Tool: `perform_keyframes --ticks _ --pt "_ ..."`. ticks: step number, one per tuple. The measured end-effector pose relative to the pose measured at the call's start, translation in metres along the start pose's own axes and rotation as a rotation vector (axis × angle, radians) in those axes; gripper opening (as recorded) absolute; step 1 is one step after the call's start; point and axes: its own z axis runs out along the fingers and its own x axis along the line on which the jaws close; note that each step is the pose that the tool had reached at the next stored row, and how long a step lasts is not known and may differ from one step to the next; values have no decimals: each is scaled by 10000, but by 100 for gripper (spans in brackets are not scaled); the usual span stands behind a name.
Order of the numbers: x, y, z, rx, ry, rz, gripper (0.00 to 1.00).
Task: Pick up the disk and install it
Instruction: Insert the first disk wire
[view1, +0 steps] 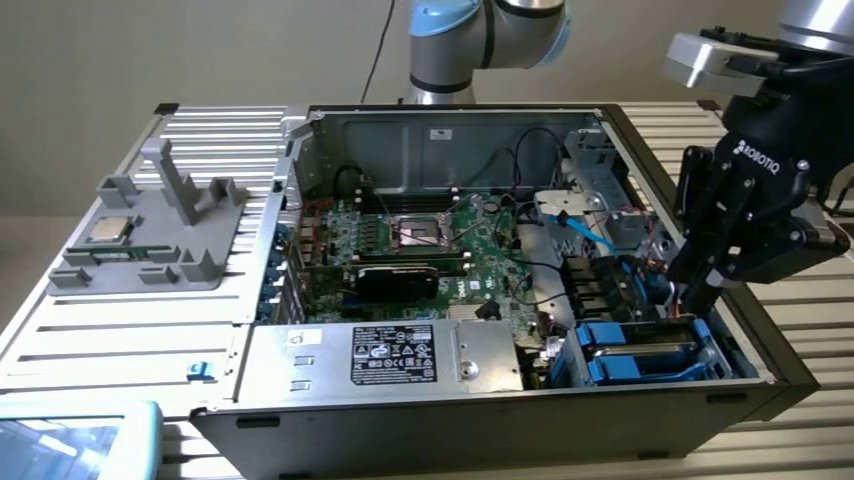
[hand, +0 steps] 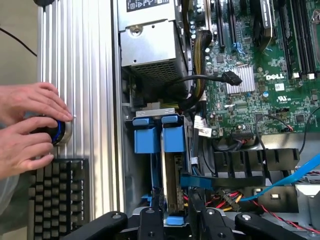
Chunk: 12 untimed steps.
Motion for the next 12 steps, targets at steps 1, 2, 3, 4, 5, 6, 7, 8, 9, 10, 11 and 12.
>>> perform_keyframes --ticks 1,2,3,4,5,6,7,8,9,10,11,12 --pt "-1 4 -24 4 32 6 33" --pt "-1 13 -40 9 60 8 33" --pt "-1 28 -50 11 85 11 33" --pt "1 46 -59 15 112 14 33" --pt "2 69 -66 21 137 19 33" --pt "4 92 -73 26 153 22 33" --pt "7 118 -78 32 162 25 33" --pt "10 144 -83 41 163 28 33" --pt "13 171 -86 46 164 29 33" --pt "15 195 -86 50 162 29 33" --pt "17 214 -84 54 162 30 33" --pt "19 233 -81 66 160 32 33"
